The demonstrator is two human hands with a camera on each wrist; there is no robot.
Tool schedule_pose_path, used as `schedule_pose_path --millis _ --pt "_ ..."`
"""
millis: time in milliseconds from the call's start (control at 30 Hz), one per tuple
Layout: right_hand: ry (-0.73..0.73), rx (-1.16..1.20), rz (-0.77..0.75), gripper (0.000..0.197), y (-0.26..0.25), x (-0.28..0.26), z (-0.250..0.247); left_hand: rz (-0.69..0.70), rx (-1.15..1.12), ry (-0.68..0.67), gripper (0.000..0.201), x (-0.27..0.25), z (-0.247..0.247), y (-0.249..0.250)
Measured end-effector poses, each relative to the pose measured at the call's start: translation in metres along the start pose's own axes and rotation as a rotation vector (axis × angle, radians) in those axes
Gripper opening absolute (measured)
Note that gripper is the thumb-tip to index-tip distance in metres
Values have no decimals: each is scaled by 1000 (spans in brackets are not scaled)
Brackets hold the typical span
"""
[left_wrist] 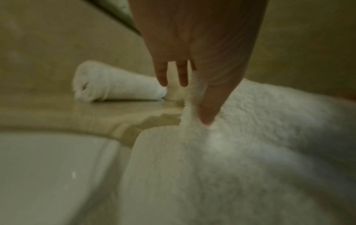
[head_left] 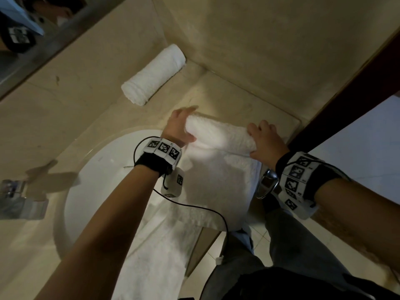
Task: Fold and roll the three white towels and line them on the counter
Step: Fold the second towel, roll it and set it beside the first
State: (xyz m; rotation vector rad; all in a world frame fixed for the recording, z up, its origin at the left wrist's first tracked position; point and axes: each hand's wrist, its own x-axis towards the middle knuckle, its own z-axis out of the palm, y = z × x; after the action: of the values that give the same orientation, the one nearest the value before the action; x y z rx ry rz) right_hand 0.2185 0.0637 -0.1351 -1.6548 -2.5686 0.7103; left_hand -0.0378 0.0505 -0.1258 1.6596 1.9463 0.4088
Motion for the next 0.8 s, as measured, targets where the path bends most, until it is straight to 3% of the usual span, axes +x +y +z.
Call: schedule_pose_path --millis 67,133,233,333,433,533,700,800 --pt "-7 -75 4 55 -3 0 -1 166 279 65 81 0 4 5" --pt "20 -139 -12 60 -6 -4 1 310 536 29 64 -2 7 11" --pt "-19 -260 -64 70 -12 -15 9 362 683 -57 52 -2 9 13" --pt "-1 -237 -129 67 -5 -14 3 437 625 -141 55 -1 11 11" --pt "-163 209 67 33 2 -2 -18 427 598 -216 63 0 10 9" --pt "-181 521 192 33 7 8 -18 362 520 -287 72 -4 6 7" --pt "-300 526 263 56 7 5 -10 232 20 -270 14 -23 0 2" --pt "-290 458 202 47 5 5 -5 120 -73 -224 13 -25 0 2"
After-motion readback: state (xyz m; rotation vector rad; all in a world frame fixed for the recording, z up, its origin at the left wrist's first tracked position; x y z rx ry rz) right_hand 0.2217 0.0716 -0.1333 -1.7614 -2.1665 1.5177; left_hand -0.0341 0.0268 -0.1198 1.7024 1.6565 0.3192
